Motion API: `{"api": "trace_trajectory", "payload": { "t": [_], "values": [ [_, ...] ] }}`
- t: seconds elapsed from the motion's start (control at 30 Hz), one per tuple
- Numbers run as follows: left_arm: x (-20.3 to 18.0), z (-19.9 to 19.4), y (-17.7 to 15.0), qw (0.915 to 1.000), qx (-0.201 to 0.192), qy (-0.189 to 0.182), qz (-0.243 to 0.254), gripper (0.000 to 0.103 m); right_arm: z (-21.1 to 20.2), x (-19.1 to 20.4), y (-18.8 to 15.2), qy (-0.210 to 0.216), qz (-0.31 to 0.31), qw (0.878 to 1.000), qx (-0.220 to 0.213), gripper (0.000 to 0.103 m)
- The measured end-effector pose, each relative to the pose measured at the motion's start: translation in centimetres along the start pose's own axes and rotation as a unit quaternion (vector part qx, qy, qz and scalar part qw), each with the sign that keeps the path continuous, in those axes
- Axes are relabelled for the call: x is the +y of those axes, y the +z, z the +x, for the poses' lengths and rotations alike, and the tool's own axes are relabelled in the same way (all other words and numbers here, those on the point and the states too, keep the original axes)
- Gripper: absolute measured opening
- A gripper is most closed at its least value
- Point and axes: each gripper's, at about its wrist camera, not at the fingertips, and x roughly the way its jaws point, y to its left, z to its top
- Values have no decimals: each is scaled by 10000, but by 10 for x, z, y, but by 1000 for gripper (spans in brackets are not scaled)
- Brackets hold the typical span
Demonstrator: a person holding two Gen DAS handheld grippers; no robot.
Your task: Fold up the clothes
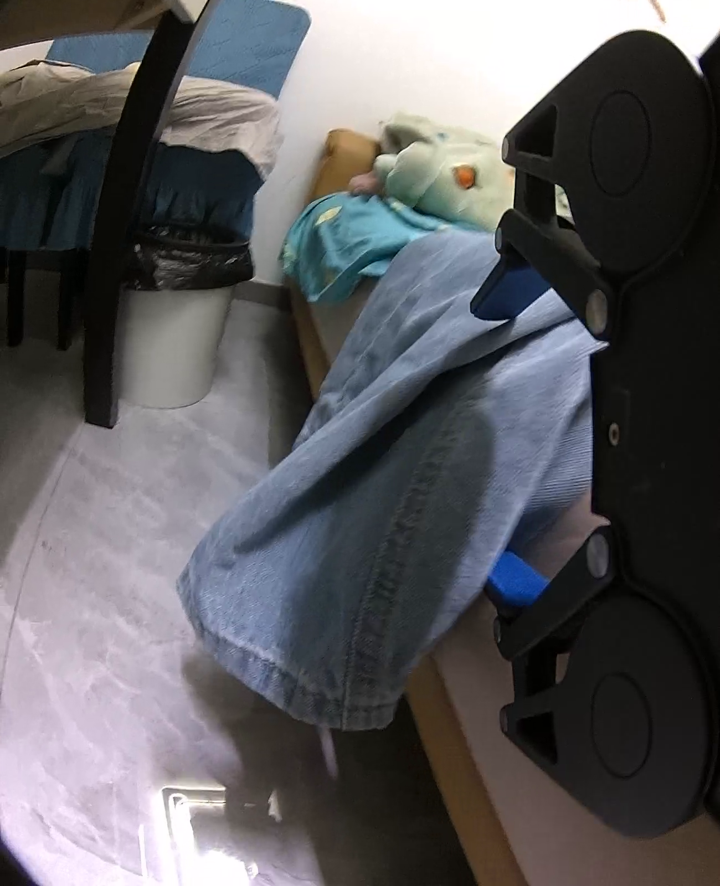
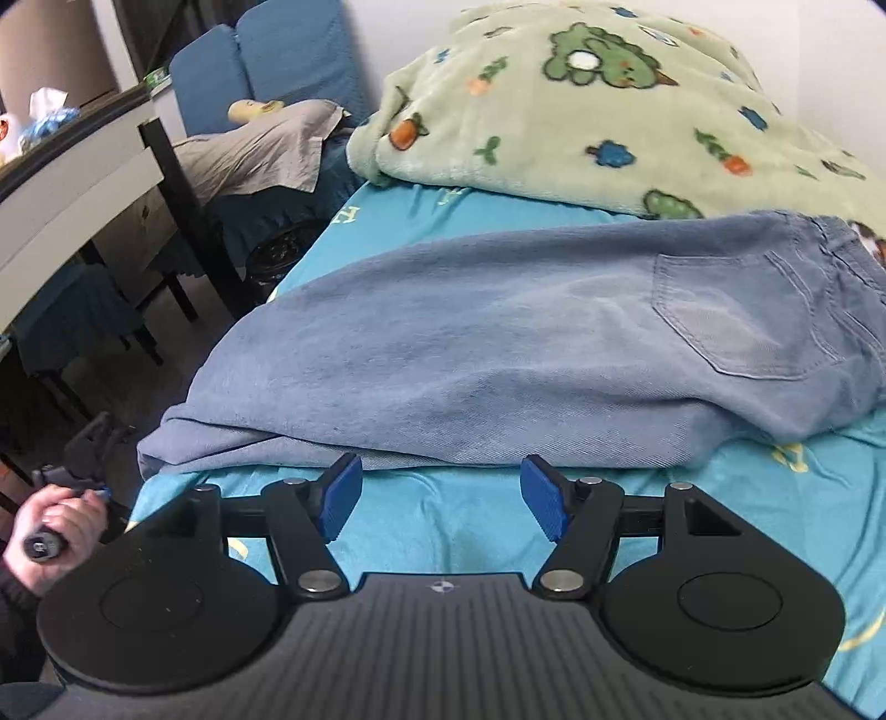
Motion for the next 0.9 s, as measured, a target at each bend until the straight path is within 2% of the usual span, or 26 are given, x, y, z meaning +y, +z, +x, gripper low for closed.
{"api": "trace_trajectory", "payload": {
  "t": [0.07,0.13,0.23,0.27,0.3,0.37,0.47,0.53,0.63,0.7,0.83,0.9],
  "values": [
    [6,10,4,9999,-100,0,-75,87,-6,-5,-1,12,108,9999,-24,66],
    [9,19,7,9998,-109,-102,-132,78,-12,-12,-1,14,253,9997,-51,66],
    [9,27,10,9995,-148,-217,-152,57,-22,-25,-2,81,573,9983,-112,66],
    [5,28,10,9995,-172,-246,-94,37,-25,-30,-3,112,686,9975,-150,66],
    [-1,28,10,9995,-199,-233,48,24,-29,-35,-4,138,791,9966,-188,66],
    [-20,25,7,9977,-344,-39,589,14,-34,-43,-8,155,943,9951,-254,66],
    [-49,11,0,9894,-645,181,1292,10,-40,-57,-12,150,1126,9930,-337,66],
    [-74,-1,-6,9794,-900,268,1785,10,-44,-66,-14,169,1292,9906,-424,66],
    [-124,-18,-28,9504,-1341,480,2767,10,-51,-78,-13,269,1656,9840,-598,66],
    [-161,-26,-53,9223,-1633,535,3461,10,-55,-84,-11,372,1798,9804,-708,66],
    [-232,-32,-123,8543,-2028,489,4761,10,-71,-91,-6,254,1575,9808,-1118,66],
    [-259,-25,-171,8135,-2104,490,5399,10,-80,-95,-4,69,1392,9813,-1329,66]
  ]
}}
